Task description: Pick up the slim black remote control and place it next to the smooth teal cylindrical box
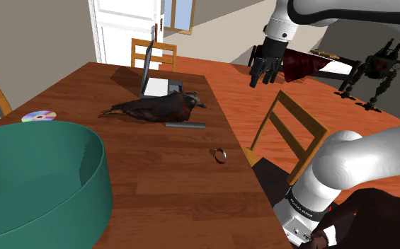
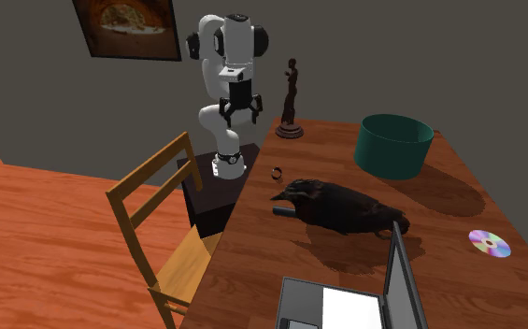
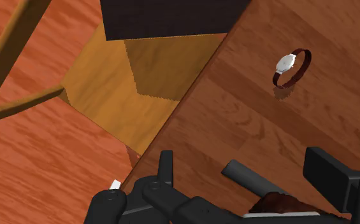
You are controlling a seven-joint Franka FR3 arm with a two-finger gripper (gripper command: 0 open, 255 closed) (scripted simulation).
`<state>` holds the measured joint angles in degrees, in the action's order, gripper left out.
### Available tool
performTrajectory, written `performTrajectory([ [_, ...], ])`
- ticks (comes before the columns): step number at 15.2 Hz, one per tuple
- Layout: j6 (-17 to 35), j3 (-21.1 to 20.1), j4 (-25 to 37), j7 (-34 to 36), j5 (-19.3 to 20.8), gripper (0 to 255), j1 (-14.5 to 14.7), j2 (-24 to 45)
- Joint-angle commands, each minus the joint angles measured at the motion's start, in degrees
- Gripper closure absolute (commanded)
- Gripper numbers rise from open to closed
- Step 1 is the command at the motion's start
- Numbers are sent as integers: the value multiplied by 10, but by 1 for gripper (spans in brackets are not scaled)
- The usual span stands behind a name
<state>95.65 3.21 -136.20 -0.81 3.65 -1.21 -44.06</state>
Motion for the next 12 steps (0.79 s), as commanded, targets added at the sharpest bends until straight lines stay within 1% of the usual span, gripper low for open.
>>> performTrajectory([
  [1, 0, 0, 0, 0, 0, 0, 0, 0],
  [6, 88, 21, -7, -81, 9, 0, 31, 86],
  [12, 184, 38, 7, -177, 9, 0, 67, 202],
])
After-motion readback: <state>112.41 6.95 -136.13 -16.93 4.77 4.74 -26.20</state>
